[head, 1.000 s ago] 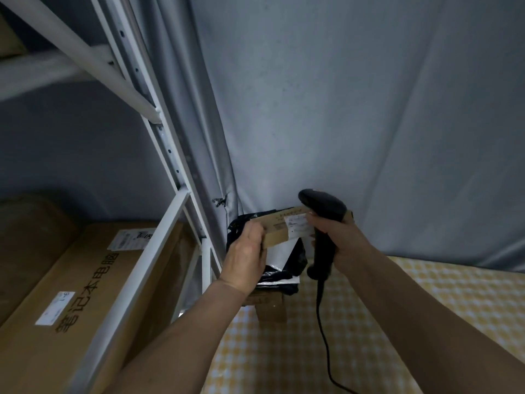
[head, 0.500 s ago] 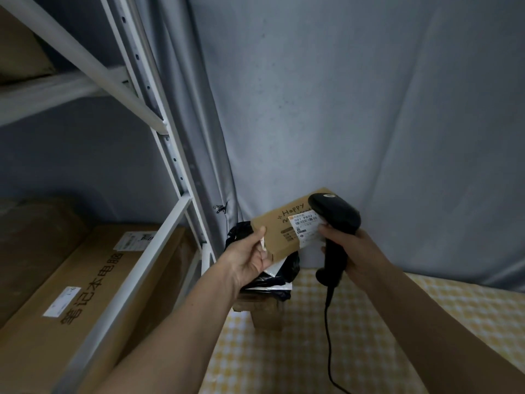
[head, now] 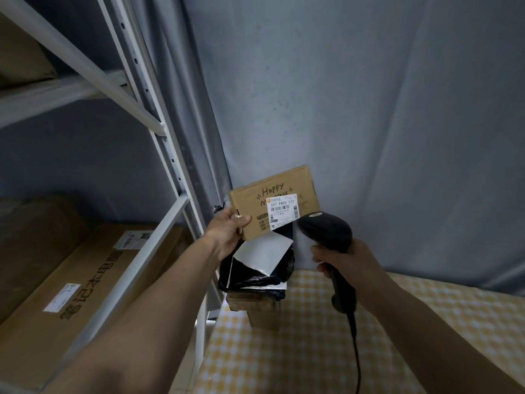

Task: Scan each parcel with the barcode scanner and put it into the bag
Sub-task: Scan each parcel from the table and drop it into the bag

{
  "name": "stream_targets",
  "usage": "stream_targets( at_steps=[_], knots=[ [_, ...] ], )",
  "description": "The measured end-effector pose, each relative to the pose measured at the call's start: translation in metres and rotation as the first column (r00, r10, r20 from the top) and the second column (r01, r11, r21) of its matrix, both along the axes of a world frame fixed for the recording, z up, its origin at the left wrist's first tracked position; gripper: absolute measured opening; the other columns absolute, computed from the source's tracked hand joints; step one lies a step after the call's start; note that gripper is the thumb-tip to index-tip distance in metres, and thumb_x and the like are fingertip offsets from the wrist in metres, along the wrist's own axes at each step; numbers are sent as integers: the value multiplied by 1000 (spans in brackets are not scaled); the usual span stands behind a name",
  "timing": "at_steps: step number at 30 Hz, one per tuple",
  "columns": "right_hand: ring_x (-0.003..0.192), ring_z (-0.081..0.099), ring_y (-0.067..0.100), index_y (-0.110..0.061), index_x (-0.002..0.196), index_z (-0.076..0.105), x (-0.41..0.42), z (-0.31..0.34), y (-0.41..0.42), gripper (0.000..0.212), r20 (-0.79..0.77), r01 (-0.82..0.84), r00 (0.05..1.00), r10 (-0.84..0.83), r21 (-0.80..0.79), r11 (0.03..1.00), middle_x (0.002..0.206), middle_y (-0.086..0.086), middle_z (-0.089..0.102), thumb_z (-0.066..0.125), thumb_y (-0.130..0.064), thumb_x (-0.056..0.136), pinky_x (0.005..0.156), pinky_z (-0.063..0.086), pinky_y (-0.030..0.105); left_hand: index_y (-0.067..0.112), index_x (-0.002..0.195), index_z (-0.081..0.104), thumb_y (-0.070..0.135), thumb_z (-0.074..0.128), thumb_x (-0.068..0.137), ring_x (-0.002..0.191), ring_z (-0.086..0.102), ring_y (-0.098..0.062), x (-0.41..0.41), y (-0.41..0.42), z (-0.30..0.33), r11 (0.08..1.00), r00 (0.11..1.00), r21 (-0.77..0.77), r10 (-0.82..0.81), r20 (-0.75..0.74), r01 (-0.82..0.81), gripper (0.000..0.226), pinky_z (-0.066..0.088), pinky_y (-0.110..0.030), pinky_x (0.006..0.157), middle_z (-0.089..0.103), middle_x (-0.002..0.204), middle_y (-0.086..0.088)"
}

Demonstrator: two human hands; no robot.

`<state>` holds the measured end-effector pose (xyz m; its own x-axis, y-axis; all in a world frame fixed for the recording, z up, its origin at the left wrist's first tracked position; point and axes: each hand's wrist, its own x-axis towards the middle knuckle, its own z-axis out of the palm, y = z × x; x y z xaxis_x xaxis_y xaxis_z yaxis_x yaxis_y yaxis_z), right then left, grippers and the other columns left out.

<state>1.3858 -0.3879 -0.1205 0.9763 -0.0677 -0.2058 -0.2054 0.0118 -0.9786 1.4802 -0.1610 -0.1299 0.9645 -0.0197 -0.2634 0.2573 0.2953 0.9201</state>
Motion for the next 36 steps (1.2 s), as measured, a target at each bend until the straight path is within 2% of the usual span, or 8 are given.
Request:
stream_targets(
  at_steps=[5,11,15,21,26,29,34,36],
  knots=[
    [62,59,20,3,86,68,-3,1,3,13,11,-28,1000,28,49,998,72,13,66,69,-9,84,61,48,28,7,135,51,-11,45,94,115,58,-32,4,2,-3,1000,1000,-20,-5,12,6,45,52,-39,85,64,118,-15],
    [65,59,23,5,88,67,-1,5,4,15,11,-30,1000,30,69,997,71,12,67,69,-10,84,59,47,27,7,138,49,-12,43,94,123,54,-34,6,4,-6,997,1000,-71,-15,6,15,48,49,-43,92,59,131,-19],
    [71,61,25,-1,90,68,0,5,5,13,-6,-48,999,48,57,997,76,13,68,69,-12,84,67,49,32,6,139,48,-12,43,94,124,53,-33,8,3,-7,995,1000,-91,-25,5,26,48,47,-45,97,58,132,-19],
    [74,62,24,-5,92,67,3,5,5,11,-1,-80,997,81,45,996,76,12,69,68,-13,85,65,49,28,7,139,48,-11,44,94,125,53,-33,16,3,-12,995,1000,-95,-24,-10,23,49,47,-44,96,58,133,-17],
    [75,58,27,2,91,68,9,-1,5,17,-1,-60,998,61,10,998,80,18,66,70,-13,83,70,47,33,4,137,49,-10,46,94,122,55,-34,22,-2,-11,995,999,-102,-27,-38,23,45,52,-42,91,58,131,-18],
    [74,58,27,1,85,68,10,-11,4,14,-23,34,999,-34,18,999,76,17,64,73,-11,80,73,46,35,6,132,51,-5,55,92,110,62,-31,29,-11,-17,998,996,-60,-33,-77,29,42,59,-44,78,63,125,-14],
    [70,59,25,0,85,69,2,-33,-8,16,-113,336,938,-329,53,940,70,13,63,78,-4,73,70,44,34,2,124,55,-7,61,88,92,67,-26,42,-45,-36,989,976,-35,-148,-158,144,38,61,-41,67,68,112,-14],
    [67,57,22,-3,83,68,-10,-40,-16,14,-146,438,893,-425,77,895,68,10,62,77,-2,73,66,44,30,3,128,53,-7,60,88,93,66,-29,44,-67,-49,974,955,-41,-227,-192,223,41,60,-47,73,67,113,-15]
  ],
)
